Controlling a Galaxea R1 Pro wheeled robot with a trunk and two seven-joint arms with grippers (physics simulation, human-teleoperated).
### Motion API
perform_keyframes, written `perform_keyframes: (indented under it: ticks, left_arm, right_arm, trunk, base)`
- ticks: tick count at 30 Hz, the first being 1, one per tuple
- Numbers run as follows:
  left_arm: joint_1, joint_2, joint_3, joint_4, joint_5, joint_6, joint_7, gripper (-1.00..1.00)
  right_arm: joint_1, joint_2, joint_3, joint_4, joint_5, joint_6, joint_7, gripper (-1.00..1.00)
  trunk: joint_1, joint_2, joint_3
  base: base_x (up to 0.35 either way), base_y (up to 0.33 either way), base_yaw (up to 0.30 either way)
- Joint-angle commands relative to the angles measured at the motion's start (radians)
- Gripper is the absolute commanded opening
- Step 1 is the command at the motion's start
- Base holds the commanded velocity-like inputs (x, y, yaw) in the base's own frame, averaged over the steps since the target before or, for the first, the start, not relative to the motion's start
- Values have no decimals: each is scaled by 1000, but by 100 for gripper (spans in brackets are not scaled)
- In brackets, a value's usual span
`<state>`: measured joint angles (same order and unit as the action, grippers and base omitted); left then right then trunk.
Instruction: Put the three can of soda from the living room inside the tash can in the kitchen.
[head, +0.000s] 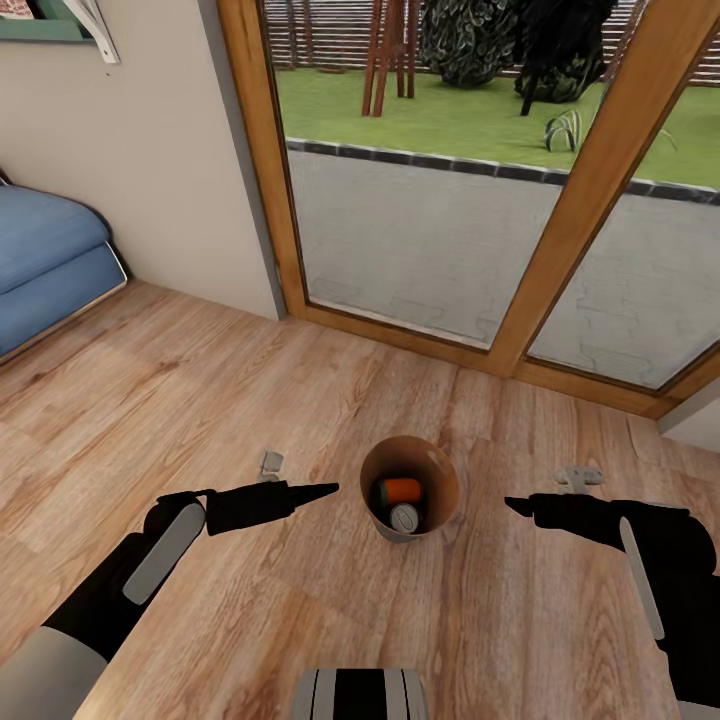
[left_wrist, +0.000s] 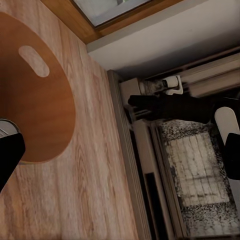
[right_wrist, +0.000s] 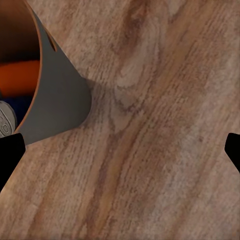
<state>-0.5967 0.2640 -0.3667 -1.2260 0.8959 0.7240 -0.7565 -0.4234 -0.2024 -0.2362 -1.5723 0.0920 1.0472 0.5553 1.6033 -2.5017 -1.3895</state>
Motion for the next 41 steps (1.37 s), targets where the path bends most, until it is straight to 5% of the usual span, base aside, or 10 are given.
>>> perform_keyframes:
  ticks: [1,41]
  left_arm:
    - [0,0,0,0,0,0,0,100]
    - [0,0,-1,-3,0,0,0,100]
  right_arm:
    - [0,0,0,0,0,0,0,100]
    - [0,0,0,0,0,0,0,100]
  trunk:
    - [0,0,0]
    - [0,0,0]
  base:
    - [0,0,0]
    - [0,0,0]
